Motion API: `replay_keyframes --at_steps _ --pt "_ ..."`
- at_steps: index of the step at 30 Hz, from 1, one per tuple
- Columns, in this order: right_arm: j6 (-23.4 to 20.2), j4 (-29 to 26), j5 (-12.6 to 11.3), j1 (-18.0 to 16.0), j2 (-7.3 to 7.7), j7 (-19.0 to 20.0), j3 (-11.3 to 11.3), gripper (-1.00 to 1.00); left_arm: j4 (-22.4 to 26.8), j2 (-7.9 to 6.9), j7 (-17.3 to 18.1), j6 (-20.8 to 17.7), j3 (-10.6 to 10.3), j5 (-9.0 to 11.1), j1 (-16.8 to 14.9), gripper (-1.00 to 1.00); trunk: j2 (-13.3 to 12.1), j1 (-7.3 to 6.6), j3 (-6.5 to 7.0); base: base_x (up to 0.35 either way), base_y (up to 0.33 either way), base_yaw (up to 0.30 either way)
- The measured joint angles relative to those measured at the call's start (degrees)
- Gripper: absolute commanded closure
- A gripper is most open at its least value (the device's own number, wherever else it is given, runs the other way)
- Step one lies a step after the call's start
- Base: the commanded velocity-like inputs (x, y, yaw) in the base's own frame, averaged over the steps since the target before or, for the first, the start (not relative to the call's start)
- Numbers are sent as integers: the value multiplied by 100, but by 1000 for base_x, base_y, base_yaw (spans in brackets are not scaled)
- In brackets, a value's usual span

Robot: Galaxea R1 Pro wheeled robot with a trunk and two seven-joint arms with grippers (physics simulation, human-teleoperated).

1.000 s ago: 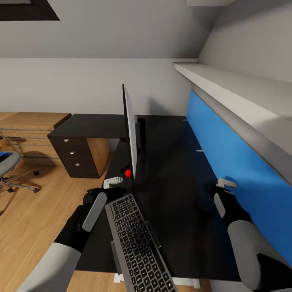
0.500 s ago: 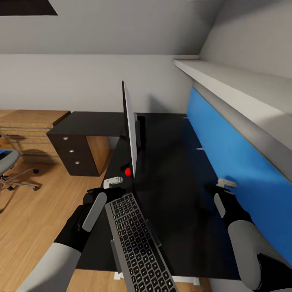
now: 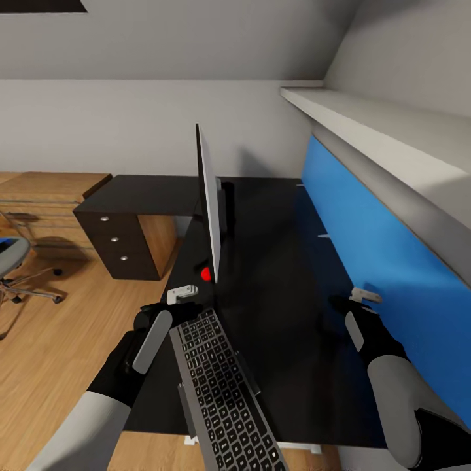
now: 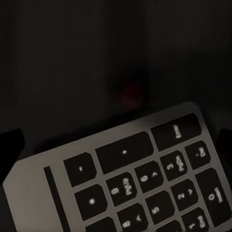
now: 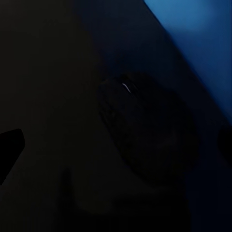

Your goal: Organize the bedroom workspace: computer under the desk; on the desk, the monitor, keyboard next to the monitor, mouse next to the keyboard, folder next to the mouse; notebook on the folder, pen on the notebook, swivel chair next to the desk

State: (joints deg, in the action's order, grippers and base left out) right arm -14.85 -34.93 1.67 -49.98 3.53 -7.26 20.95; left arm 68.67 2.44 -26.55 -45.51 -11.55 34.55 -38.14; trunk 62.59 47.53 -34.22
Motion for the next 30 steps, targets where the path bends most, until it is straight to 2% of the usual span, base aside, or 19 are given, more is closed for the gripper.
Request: replay_keyframes --at_steps 11,16,21,30 --pt "0 -2 0 0 49 5 0 -100 0 -5 -1 1 0 0 -3 -100 0 0 -54 0 0 0" --pt "162 157 151 -162 202 22 31 -100 97 36 19 -5 78 22 -5 -100 0 0 -54 0 0 0" --pt "137 226 141 -158 54 2 16 -100 257 40 16 -11 208 68 -4 -100 0 0 -54 0 0 0" --pt "91 -62 113 54 35 1 6 -100 495 4 1 -19 496 317 -4 -100 0 0 -54 0 0 0"
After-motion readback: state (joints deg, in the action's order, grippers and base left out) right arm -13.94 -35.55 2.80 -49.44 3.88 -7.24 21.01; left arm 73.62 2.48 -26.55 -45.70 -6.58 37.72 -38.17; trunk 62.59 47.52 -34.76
